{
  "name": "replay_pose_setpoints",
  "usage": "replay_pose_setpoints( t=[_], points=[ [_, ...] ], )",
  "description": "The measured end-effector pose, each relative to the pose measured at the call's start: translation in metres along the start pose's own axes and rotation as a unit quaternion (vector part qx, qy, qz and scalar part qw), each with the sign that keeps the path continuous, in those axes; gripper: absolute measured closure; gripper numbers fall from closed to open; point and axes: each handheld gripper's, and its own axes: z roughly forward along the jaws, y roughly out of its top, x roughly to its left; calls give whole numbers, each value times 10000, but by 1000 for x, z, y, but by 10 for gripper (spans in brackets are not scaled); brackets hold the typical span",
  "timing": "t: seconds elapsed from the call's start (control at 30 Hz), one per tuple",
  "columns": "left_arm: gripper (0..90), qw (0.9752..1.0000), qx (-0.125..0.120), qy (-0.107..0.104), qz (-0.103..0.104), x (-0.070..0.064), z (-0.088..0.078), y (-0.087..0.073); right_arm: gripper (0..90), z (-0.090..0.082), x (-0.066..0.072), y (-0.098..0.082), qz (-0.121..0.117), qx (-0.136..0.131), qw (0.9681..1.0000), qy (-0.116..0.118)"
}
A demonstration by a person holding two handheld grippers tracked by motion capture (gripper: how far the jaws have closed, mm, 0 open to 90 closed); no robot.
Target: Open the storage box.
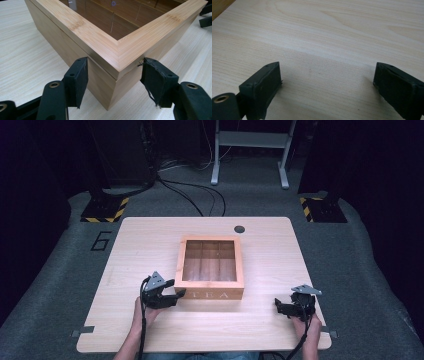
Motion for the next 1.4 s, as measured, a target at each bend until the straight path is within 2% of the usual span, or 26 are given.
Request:
replay_pose_setpoints(
  t=[0.27,0.33,0.5,0.63,0.77,0.93,1.0,1.4],
  points=[
    [414,9999,-110,70,52,-2,-1,-2,73,0,0,0,0,0,10000,-1],
    [419,9998,-90,78,129,-2,-2,-1,73,0,0,0,2,2,10000,-1],
    [420,9998,-101,85,132,-3,-2,0,73,0,0,0,1,2,10000,1],
    [428,9996,-252,102,89,-3,-2,0,75,0,0,0,0,0,10000,-4],
    [428,9996,-264,98,87,-3,-3,2,75,0,0,0,-1,-2,10000,-6],
    [417,9991,-317,235,148,-6,-3,6,76,0,0,0,-2,-5,10000,-6],
    [406,9986,-417,300,111,-7,-3,6,77,0,0,0,-4,-14,10000,-7],
    [390,9982,-439,383,157,-7,-3,13,82,0,0,0,13,-21,10000,-16]
  ],
)
